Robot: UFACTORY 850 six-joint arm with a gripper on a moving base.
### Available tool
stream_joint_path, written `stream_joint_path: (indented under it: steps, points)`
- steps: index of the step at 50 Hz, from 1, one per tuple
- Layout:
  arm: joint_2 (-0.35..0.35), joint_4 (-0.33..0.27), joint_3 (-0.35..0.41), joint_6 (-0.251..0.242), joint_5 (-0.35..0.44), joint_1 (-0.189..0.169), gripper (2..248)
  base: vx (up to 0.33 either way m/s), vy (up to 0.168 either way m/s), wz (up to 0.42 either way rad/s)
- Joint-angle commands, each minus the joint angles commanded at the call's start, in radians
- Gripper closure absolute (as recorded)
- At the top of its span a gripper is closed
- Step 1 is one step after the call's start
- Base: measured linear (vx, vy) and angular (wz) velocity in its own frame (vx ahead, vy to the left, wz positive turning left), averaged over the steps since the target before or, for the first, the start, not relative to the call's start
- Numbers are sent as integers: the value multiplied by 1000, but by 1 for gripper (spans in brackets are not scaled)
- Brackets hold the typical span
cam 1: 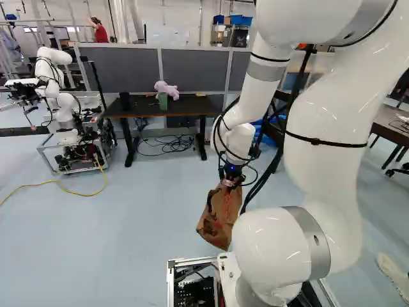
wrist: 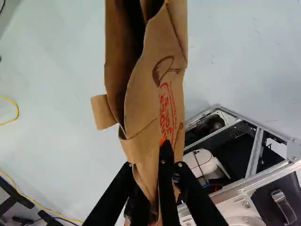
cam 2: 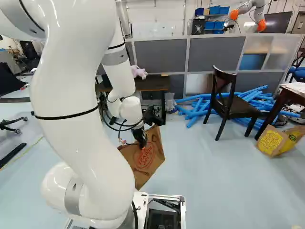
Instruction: Pick up the bag on the ground and place it on the table
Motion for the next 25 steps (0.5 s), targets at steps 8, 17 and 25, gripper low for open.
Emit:
stream_joint_path:
  steps: [8, 17, 25]
  points:
    - [41, 0, 11, 0, -29, -11, 229, 0, 0, 0]
    - [87, 0, 21, 0, -61, -23, 229, 0, 0, 0]
    - [129, 0, 30, 0, -90, -33, 229, 0, 0, 0]
